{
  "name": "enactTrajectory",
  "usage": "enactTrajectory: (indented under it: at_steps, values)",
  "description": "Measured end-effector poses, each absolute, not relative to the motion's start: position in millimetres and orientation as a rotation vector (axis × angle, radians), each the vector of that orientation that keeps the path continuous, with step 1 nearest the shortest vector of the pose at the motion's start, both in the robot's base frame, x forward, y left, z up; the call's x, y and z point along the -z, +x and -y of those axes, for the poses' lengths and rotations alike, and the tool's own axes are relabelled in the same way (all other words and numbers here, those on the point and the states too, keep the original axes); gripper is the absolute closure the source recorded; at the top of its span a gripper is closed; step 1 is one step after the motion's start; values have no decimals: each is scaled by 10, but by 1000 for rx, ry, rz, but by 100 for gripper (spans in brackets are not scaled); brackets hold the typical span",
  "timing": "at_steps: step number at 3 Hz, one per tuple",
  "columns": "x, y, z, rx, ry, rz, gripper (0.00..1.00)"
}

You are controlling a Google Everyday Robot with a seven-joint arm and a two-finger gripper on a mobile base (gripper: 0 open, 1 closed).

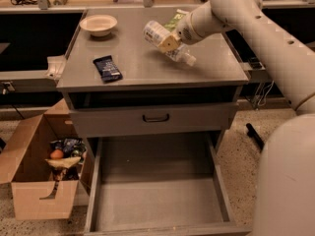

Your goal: Pick blue plastic bottle from middle drawer and place on counter

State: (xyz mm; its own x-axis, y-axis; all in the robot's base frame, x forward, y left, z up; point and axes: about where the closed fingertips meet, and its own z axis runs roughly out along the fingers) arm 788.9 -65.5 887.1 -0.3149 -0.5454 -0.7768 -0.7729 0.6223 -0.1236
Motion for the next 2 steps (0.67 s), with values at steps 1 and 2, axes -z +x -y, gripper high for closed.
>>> enactTrajectory:
  at_steps: [1, 2]
  values:
    - [-8708, 8019, 641, -339, -1011, -2085, 100]
    - [-8704, 8025, 642, -340, -1008, -2090, 74]
